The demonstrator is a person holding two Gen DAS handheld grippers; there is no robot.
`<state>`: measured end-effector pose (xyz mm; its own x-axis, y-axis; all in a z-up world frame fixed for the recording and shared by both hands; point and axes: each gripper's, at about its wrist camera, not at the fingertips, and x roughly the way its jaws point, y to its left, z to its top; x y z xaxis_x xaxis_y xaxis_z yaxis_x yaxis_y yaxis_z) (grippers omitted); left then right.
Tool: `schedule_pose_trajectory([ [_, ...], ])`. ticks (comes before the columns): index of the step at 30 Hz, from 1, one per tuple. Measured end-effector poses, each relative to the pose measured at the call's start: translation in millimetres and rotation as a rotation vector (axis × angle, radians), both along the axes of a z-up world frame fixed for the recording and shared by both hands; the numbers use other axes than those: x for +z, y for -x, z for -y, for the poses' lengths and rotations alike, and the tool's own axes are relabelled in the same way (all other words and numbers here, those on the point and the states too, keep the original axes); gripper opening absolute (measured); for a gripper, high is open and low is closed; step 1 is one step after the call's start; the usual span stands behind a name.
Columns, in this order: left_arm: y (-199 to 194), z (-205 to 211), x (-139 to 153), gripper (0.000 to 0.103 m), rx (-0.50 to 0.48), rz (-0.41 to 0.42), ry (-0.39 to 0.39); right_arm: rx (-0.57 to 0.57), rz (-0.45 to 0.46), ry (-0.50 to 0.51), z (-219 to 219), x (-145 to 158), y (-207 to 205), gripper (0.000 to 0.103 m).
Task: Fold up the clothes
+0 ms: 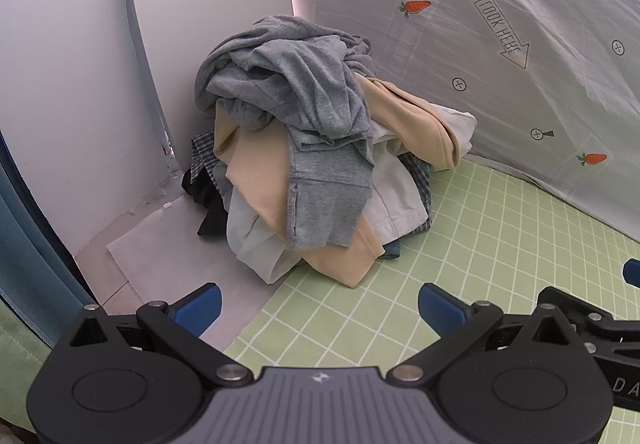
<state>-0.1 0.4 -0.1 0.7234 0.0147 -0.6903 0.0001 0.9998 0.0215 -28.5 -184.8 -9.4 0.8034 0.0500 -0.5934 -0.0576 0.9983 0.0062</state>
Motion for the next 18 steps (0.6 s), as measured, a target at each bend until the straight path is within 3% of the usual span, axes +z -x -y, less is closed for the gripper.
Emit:
schedule_pose_trajectory([
  [18, 2.7, 2.9, 0.5, 0.103, -0.004, 0.001, -0.020, -0.002, -0.002, 0.000, 0.8, 1.2, 1.4, 0.102],
])
